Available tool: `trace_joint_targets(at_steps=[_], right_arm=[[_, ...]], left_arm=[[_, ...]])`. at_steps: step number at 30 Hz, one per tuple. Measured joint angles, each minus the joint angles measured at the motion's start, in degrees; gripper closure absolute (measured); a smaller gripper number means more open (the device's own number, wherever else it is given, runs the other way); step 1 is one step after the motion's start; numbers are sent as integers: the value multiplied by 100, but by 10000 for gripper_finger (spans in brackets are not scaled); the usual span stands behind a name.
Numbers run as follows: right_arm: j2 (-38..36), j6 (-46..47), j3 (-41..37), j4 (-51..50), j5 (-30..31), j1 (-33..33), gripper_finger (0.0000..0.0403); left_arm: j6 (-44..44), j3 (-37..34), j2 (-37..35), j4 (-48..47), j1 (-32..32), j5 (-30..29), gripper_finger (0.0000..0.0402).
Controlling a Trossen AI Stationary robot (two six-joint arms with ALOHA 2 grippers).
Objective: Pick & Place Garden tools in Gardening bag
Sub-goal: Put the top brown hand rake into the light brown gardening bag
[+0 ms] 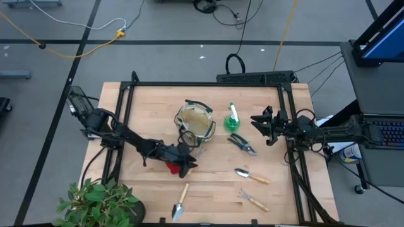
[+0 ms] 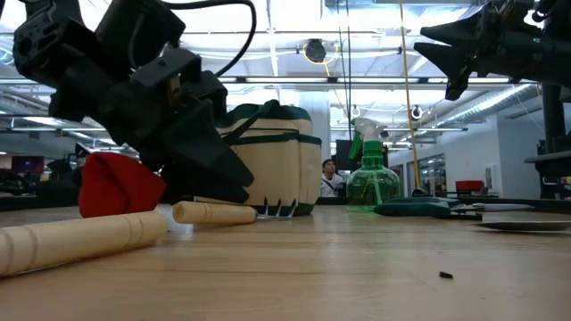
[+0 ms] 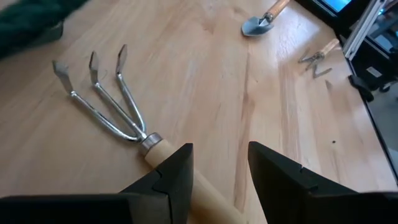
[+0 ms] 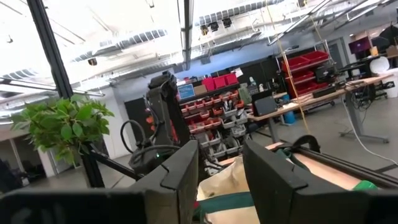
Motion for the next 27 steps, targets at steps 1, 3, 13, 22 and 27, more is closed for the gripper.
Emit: trace_joint_targets(at_steps=[1,3,13,22,27], right_arm=[[0,-35,0,0,-2,0,285],[0,-78,0,0,-2,0,285],[0,-54,-2,0,0,0,284],[0,75,-2,-2,-2,0,284],[2,77,-2,-2,-2,0,284]], left_arm=[[0,41,2,-49,0,1,245],[-60,177,2,-307,0,55,245],[254,1721,-36,-3265,28,310,245],[-11,2236,-37,-4504,-25,-53,245],[-104,2234,-37,-4844,-22,-335,245]])
